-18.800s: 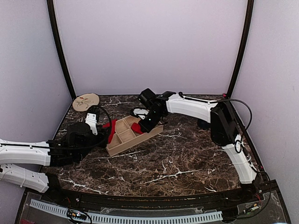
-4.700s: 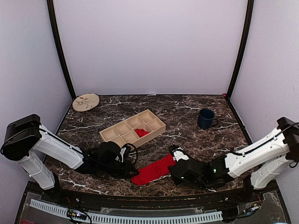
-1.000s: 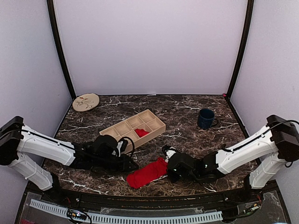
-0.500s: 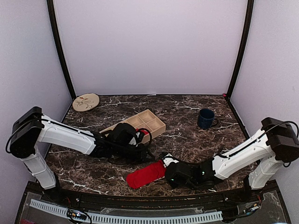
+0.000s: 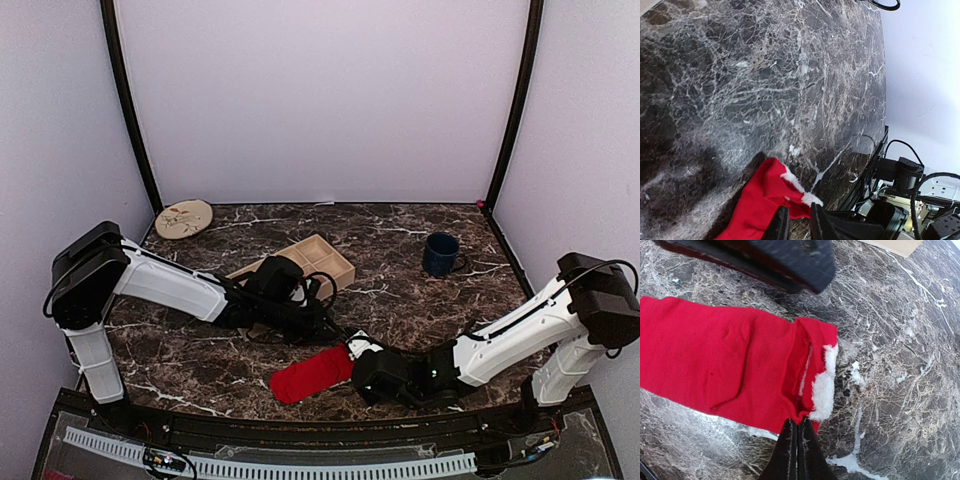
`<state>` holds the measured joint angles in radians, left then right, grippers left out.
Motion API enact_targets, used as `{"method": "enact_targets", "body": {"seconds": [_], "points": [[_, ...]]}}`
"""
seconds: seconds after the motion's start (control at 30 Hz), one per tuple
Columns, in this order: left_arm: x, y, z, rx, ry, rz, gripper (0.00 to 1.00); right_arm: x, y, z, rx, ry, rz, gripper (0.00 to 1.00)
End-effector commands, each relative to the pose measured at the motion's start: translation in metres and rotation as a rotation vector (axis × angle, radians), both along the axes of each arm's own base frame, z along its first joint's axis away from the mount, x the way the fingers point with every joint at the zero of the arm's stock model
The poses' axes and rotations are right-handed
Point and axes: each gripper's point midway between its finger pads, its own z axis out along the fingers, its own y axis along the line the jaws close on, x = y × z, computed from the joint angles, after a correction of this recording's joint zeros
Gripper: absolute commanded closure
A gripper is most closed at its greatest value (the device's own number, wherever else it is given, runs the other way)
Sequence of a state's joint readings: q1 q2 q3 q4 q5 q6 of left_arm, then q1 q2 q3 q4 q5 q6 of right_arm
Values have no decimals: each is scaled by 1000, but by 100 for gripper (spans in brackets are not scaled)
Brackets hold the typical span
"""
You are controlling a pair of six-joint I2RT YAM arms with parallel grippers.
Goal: Roll the socks
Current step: Roll the sock at the center of the board.
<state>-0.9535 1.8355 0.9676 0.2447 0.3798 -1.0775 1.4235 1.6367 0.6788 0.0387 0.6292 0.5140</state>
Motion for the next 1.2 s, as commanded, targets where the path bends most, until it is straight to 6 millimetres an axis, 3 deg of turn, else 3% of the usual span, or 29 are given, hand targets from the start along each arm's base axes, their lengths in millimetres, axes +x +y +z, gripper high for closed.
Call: {"method": "enact_targets", "body": {"seconds": [0.0,0.23,0.53,1.07,1.17], "points": [[8,-12,13,-56,-1,-10,84,-2,6,1,29,-16,0,100],[8,-24,7,-80,40,-42,94,-1,7,1,36,-19,-3,100],[7,-27,-7,-74,74,-48,97,-3,5,-3,36,-13,1,100],[-1,-16,-36,35,94,-83,99,-3,9,-7,29,-3,3,100],[-2,-12,-42,63,97,-85,99,-4,9,-6,28,1,2,96]]}}
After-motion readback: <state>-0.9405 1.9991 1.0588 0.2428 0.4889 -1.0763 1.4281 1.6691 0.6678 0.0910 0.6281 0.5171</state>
